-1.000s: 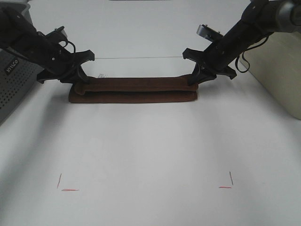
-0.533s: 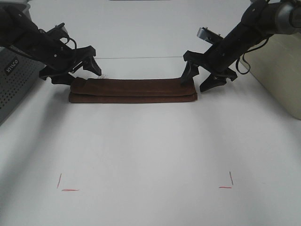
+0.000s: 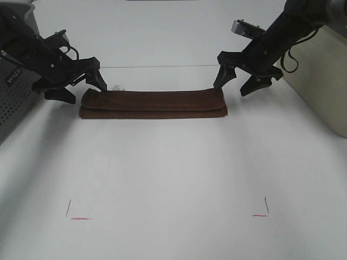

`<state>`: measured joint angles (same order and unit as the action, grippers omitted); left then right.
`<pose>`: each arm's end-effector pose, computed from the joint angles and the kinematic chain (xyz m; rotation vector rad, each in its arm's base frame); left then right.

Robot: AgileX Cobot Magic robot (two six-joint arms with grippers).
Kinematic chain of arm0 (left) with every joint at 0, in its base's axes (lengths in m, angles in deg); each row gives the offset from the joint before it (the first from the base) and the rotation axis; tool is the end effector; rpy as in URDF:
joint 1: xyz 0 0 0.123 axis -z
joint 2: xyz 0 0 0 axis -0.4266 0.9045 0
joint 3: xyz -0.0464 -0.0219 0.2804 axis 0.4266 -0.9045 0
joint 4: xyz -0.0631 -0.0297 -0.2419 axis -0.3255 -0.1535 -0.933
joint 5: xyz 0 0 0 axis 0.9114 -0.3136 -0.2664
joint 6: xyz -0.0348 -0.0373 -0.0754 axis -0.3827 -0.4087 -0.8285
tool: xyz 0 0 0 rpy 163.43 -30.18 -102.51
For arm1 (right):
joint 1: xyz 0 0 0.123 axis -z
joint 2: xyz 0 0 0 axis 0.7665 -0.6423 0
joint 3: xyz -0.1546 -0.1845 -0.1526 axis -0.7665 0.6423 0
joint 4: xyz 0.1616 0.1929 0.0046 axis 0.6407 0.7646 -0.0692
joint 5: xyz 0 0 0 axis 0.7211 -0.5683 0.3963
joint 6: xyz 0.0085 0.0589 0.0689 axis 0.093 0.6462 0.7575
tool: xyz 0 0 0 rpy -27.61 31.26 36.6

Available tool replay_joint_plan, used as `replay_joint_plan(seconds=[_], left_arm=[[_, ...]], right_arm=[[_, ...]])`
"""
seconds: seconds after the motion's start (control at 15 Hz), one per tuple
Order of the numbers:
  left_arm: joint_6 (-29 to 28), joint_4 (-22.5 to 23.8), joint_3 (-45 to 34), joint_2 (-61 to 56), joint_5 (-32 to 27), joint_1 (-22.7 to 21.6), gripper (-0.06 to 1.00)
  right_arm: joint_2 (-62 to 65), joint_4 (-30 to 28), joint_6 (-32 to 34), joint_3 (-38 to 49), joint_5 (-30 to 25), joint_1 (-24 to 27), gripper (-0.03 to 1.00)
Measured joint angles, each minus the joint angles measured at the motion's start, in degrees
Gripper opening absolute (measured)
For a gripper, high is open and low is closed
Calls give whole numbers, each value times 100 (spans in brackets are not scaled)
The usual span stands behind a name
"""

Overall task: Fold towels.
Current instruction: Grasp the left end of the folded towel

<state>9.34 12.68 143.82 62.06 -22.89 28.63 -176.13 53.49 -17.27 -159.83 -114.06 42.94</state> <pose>0.4888 -0.0619 0.1205 -0.1968 2.6744 -0.6080 0.4921 0.0986 0.1469 -0.2367 2.7598 0.6220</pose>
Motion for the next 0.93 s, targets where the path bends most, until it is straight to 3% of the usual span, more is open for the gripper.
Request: replay_joint_plan(seconds=[0.33, 0.53, 0.8, 0.87, 0.93], left_arm=[[-6, -74, 29, 246, 160, 0, 84], [0, -384, 57, 327, 229, 23, 75], [0, -418, 57, 413, 286, 149, 38], [-23, -424, 57, 441, 281, 149, 18], [-29, -441, 57, 447, 269, 149, 9]], right_arm=[[0, -23, 0, 0, 0, 0, 75], [0, -29, 6, 0, 11, 0, 75], [0, -29, 6, 0, 29, 0, 75], [0, -29, 6, 0, 29, 0, 75], [0, -29, 6, 0, 29, 0, 75]])
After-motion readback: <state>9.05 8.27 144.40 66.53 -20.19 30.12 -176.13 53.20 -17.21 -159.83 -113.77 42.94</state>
